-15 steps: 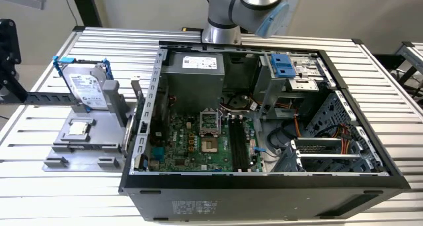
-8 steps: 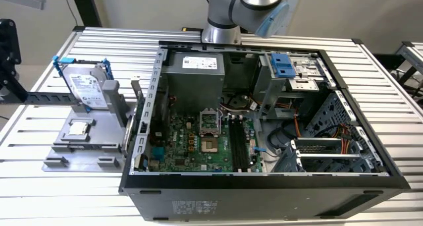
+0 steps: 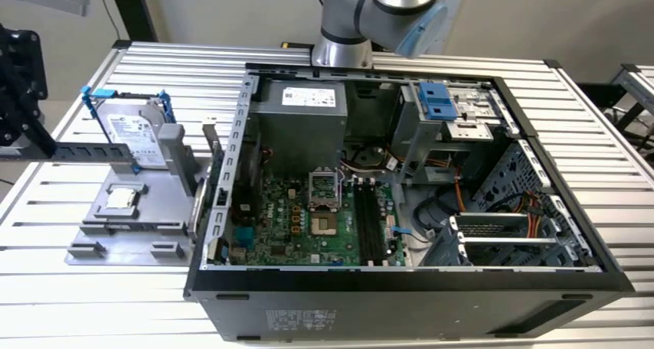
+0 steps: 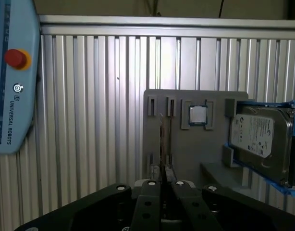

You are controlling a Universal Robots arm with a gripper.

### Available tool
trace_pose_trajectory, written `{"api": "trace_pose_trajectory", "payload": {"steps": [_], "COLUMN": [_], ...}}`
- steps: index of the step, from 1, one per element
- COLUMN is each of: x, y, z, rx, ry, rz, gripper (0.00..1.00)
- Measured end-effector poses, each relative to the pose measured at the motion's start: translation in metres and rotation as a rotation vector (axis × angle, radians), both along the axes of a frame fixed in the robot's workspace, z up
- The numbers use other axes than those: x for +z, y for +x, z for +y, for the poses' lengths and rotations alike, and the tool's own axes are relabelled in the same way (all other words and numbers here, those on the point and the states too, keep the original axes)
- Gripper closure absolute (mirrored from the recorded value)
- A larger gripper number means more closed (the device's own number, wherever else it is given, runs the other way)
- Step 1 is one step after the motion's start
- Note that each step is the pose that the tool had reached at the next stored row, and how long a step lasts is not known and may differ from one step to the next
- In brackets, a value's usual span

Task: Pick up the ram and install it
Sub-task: 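Pick up the ram and move it above insertion slot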

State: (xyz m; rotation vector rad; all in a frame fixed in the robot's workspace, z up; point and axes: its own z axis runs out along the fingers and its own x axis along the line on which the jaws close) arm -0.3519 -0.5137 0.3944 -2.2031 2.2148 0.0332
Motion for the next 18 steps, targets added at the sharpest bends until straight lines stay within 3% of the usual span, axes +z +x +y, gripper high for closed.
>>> {"api": "trace_pose_trajectory", "payload": {"steps": [18], "x": [0.0], "y": [0.0545], "z": [0.0], "rx": [0.0], "ry": [0.0], "rz": [0.0003], "gripper": [1.0]}}
